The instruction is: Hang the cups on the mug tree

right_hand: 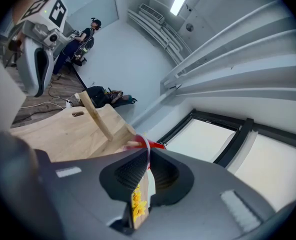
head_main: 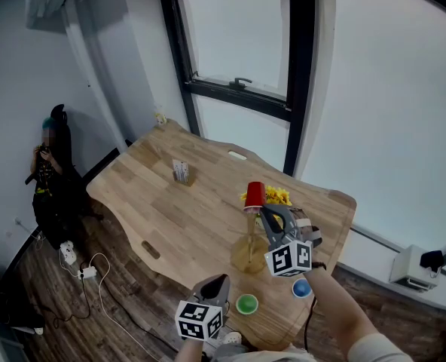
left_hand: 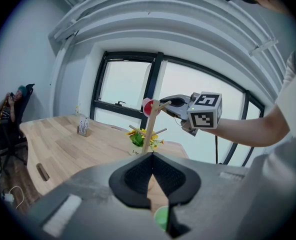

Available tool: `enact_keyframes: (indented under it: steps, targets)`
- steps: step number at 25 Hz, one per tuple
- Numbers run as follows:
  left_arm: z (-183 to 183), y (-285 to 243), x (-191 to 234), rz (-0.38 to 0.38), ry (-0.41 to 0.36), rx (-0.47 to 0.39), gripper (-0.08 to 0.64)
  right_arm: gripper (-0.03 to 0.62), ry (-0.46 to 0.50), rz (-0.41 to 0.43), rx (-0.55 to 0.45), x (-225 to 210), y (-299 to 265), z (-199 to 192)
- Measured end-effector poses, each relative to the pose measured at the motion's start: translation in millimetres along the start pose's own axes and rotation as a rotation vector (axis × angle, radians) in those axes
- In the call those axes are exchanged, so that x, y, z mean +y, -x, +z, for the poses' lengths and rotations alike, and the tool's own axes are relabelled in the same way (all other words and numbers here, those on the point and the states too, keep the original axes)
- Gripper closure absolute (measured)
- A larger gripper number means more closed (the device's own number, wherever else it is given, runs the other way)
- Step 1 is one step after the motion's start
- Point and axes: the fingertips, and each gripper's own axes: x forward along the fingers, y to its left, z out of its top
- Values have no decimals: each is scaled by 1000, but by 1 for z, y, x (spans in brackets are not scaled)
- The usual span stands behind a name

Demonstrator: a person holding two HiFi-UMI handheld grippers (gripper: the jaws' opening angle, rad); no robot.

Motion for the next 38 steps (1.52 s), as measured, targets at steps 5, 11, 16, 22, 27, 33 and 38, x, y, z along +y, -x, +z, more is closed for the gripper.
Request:
enact_keyframes:
  steps: [5,11,16,22,27,33,38]
  targets:
    - [-1,2,0,-1,5,1,558,572,-24,14,-4,10,6,-1]
    - [-2,2,-2,-3,8,3,558,572,-41,28,7,20,11,-4]
    - [-3,4,-2,-5,9,3,558,571,-66,35,22,22,14,-7]
    - [-4,5,-2,-5,0,5,558,535,-153,32,7,15,23,0]
    - [-2,7,-2,-9,-4,-2,558,526,-243,13,-18,5,40,8]
    - [2,8,-1,-10,-5,-7,558,517,-350,-26,-23,-12,64,5]
    - [4,11,-1,-14,-9,-13,558,514,-447,-62,3,-18,87,-8]
